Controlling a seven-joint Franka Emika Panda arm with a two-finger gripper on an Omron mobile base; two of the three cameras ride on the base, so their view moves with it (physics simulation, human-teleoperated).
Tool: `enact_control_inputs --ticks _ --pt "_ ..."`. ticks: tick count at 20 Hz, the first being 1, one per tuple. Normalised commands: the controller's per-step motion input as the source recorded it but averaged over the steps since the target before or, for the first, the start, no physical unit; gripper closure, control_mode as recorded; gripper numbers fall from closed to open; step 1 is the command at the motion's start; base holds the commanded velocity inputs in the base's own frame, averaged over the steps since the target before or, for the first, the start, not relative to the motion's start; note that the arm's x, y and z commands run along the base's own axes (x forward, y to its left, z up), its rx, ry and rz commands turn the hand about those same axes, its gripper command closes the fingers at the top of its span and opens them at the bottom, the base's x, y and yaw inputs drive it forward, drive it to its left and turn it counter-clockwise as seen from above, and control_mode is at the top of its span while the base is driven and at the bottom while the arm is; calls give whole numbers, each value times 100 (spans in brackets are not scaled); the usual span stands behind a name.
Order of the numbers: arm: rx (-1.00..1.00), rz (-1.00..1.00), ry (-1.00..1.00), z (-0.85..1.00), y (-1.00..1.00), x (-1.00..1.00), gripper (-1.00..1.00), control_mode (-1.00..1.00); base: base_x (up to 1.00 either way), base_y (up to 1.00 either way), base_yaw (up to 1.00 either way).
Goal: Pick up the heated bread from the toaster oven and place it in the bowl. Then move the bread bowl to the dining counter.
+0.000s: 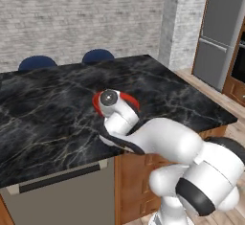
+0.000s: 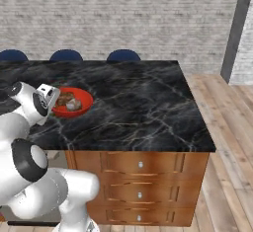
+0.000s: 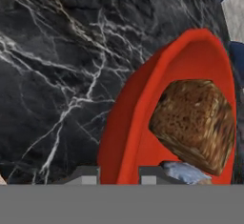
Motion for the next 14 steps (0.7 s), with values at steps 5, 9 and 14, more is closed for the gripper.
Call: enact_control_inputs --ticks 5,9,14 --pt "-13 0 2 -72 2 100 100 -100 0 0 0" --pt "-17 -8 3 -43 16 98 -100 -100 0 0 0" --pt "-2 -6 1 19 30 -22 -100 -100 0 0 0"
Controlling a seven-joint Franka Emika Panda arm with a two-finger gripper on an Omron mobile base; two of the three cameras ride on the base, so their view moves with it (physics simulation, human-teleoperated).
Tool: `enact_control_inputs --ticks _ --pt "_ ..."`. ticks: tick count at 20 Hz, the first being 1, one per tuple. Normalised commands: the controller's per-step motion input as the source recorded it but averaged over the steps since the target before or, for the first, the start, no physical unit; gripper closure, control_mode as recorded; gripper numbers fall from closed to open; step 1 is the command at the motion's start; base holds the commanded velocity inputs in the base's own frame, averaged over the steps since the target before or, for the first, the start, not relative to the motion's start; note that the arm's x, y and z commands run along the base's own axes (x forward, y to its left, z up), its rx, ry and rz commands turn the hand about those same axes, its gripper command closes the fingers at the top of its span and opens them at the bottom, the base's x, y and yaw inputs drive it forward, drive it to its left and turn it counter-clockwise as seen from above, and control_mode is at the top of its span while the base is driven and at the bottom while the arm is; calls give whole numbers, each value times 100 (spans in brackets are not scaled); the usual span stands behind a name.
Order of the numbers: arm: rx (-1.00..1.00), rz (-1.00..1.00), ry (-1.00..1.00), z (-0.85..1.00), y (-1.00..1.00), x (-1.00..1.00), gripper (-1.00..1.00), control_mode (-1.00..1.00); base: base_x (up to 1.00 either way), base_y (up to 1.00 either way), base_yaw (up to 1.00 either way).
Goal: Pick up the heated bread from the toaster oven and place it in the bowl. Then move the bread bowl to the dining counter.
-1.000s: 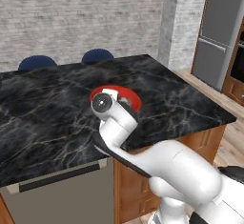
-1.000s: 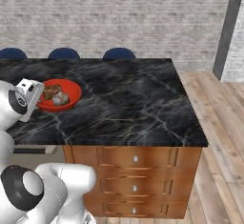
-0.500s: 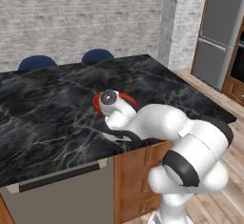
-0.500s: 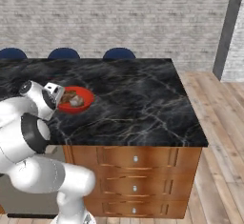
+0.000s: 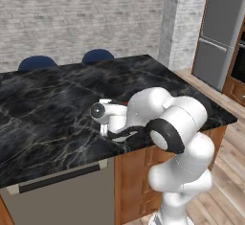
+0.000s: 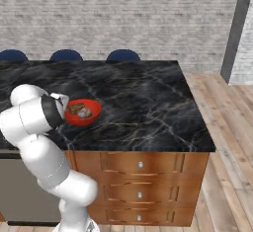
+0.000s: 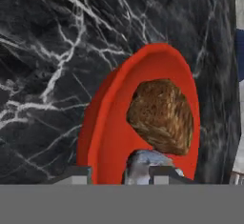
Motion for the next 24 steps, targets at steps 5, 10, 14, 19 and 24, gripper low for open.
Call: enact_control_inputs --ticks 5,10,14,19,24 --pt "1 0 7 69 40 -100 -100 -100 0 0 0" --pt "3 0 3 93 26 -100 -100 -100 0 0 0" --pt "8 0 -13 70 -47 -100 -100 -100 0 0 0" --pt "17 0 -31 16 -100 -100 -100 -100 0 0 0" --pt "21 -8 -15 1 -89 -96 -100 -100 0 0 0"
